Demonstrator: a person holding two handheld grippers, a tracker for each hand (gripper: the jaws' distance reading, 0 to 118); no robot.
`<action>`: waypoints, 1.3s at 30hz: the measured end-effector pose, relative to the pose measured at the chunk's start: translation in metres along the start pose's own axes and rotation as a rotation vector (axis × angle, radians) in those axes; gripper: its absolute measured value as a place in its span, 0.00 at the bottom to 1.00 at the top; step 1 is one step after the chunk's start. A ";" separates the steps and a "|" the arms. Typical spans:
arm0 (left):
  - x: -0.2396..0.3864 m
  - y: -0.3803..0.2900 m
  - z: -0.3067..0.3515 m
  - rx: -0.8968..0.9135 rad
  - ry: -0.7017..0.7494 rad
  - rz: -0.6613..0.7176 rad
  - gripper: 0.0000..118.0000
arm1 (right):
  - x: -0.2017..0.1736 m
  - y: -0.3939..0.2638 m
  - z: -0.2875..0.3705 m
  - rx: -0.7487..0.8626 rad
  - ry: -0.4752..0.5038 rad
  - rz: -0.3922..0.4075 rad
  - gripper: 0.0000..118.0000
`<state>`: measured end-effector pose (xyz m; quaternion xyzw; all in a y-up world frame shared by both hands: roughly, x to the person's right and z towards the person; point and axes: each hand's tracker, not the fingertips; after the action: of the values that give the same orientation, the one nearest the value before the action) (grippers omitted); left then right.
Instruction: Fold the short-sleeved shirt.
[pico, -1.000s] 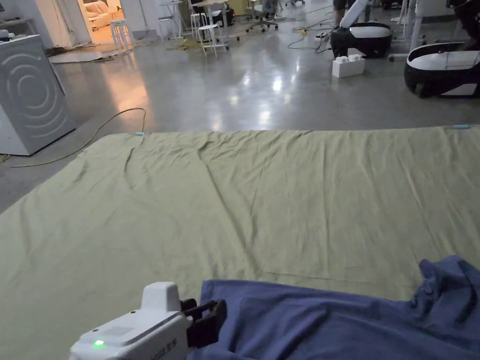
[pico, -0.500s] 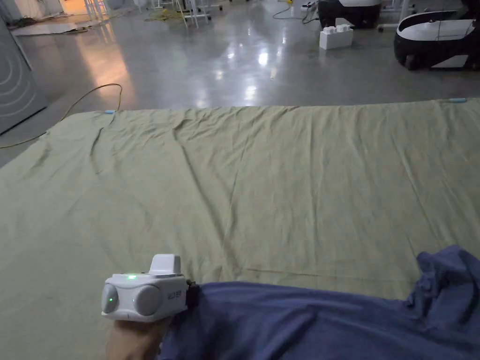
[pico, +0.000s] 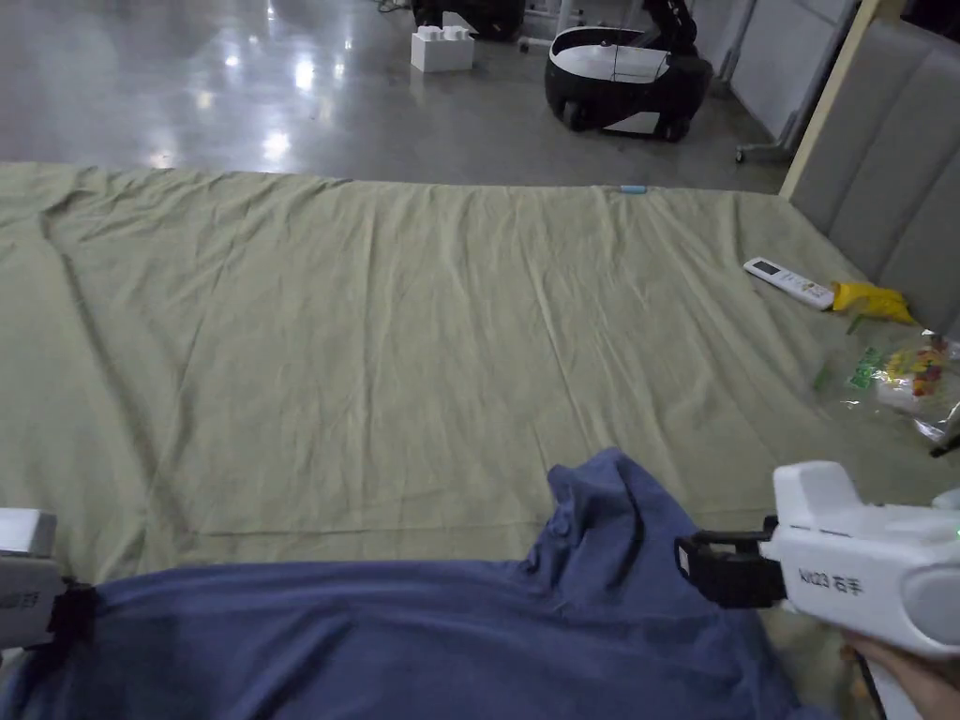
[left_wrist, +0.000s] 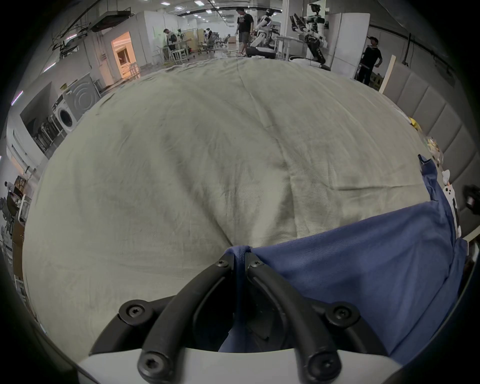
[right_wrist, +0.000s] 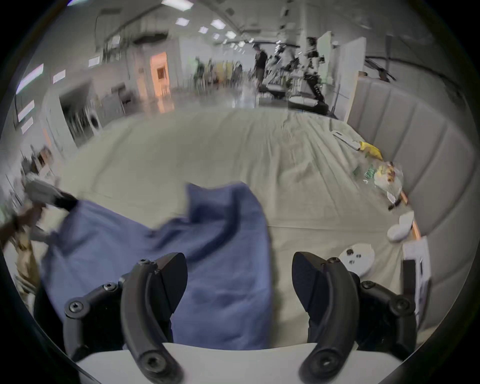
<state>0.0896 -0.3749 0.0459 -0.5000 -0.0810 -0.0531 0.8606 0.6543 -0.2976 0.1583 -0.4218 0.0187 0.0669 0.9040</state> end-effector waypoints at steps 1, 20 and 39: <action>-0.001 0.001 0.000 -0.006 -0.007 0.004 0.07 | 0.005 0.004 -0.024 -0.082 -0.052 0.012 0.73; -0.019 -0.038 0.156 0.262 -0.104 0.003 0.06 | 0.011 -0.022 0.074 0.056 0.044 -0.200 0.01; -0.039 -0.243 0.175 0.173 -0.080 0.199 0.72 | -0.034 -0.232 0.155 0.009 -0.043 -0.357 0.77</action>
<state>-0.0062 -0.3422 0.3309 -0.4312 -0.0696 0.0597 0.8976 0.6493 -0.3301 0.4375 -0.4129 -0.0756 -0.0857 0.9036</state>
